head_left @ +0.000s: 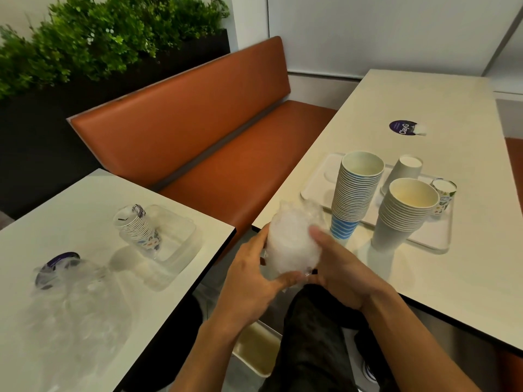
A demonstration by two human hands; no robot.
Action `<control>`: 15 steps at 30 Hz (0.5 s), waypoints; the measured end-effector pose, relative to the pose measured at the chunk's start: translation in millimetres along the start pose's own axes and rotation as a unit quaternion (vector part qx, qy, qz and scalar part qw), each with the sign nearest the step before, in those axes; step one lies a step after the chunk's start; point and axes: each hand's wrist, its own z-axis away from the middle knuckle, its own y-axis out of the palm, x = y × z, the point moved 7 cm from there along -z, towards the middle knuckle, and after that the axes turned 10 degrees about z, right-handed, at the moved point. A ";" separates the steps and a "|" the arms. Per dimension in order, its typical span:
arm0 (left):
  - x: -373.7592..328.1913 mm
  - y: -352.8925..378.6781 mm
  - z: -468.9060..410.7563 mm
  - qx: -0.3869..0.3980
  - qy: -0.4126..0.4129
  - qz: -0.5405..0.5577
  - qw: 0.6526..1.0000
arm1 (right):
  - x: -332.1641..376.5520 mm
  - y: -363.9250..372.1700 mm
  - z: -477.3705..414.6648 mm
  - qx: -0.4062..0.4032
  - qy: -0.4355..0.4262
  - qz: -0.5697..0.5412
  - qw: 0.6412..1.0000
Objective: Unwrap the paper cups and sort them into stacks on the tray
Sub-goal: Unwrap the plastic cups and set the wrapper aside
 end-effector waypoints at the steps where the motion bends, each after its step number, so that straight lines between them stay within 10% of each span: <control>1: -0.7 -0.9 -1.9 0.008 0.005 0.007 1.000 | 1.4 0.3 -4.9 -0.021 -0.002 0.025 0.999; 15: -24.8 -35.5 -38.1 -0.008 0.037 0.079 0.996 | 8.5 -10.1 -31.7 -0.175 -0.035 -0.001 0.984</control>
